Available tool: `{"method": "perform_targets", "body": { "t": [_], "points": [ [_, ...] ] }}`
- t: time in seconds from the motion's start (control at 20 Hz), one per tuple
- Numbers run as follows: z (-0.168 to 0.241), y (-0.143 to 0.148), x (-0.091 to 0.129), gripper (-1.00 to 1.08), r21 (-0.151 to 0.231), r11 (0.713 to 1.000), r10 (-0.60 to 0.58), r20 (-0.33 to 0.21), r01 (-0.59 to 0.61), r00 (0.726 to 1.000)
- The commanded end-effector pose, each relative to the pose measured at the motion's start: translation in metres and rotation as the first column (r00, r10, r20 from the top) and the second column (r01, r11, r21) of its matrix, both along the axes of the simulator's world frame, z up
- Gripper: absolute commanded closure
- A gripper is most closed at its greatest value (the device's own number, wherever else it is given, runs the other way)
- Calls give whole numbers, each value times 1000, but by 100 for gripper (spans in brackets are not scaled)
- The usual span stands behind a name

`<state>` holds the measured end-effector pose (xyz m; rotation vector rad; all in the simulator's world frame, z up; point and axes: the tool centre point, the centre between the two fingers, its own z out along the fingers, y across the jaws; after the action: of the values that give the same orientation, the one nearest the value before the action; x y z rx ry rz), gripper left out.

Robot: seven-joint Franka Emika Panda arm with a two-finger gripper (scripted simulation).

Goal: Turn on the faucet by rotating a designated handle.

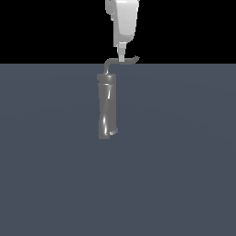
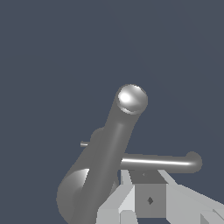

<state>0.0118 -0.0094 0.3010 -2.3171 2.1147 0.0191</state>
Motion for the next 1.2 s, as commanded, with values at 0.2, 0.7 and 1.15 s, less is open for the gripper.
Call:
{"method": "perform_targets", "body": {
  "t": [0.2,0.7,1.15],
  "points": [
    [0,-6,15,108,-1,1000,-10,3,10,1000],
    [0,-18,39,108,-5,1000,-29,4,29,1000],
    [0,-29,60,108,-8,999,-45,5,45,999]
  ]
}}
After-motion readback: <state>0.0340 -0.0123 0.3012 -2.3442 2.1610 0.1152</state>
